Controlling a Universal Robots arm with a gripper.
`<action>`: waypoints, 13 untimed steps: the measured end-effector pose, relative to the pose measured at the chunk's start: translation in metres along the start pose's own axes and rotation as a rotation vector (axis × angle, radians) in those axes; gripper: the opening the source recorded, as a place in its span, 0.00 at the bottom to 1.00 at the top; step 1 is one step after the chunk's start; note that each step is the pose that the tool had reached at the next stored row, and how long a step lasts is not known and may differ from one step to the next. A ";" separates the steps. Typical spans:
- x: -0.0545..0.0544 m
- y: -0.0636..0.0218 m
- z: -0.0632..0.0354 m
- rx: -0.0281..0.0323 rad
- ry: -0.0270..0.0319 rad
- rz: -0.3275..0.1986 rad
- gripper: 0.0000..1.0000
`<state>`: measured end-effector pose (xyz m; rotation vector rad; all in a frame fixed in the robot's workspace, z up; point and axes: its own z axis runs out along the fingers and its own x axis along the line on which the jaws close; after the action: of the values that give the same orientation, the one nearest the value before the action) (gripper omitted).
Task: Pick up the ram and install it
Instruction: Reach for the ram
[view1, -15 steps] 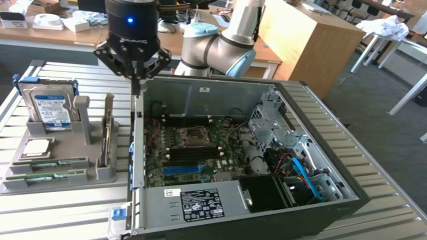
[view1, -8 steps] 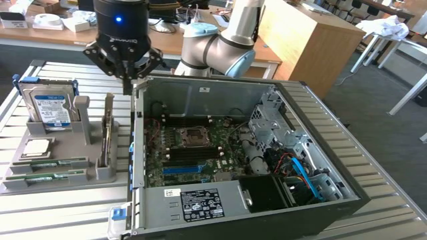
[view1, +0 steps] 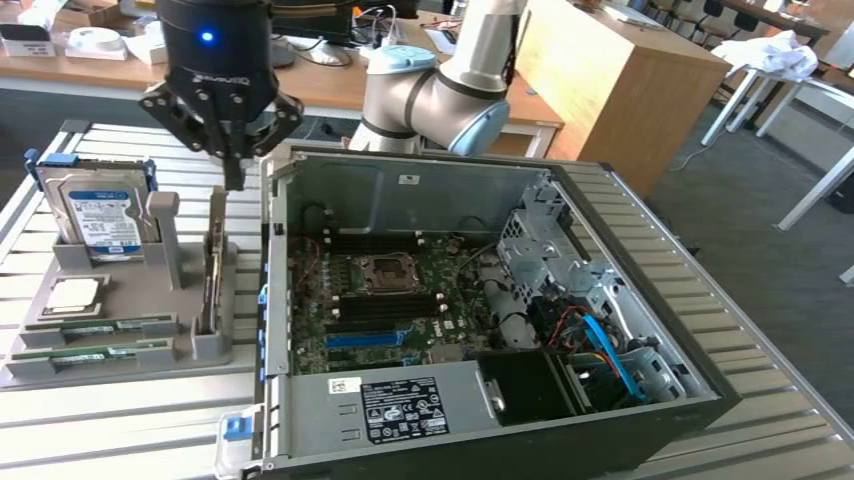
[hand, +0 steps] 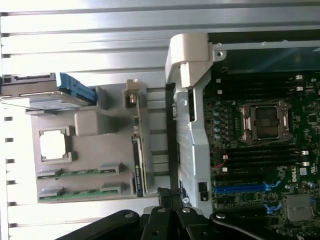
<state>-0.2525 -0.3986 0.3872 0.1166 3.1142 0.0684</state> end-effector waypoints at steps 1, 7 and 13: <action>0.003 -0.0003 0.0001 0.0001 -0.0001 0.000 0.10; 0.022 -0.0016 0.0001 0.0014 -0.0001 0.000 0.10; 0.035 -0.0026 0.0004 0.0015 -0.0001 0.000 0.10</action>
<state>-0.2877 -0.3985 0.3858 0.1166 3.1142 0.0661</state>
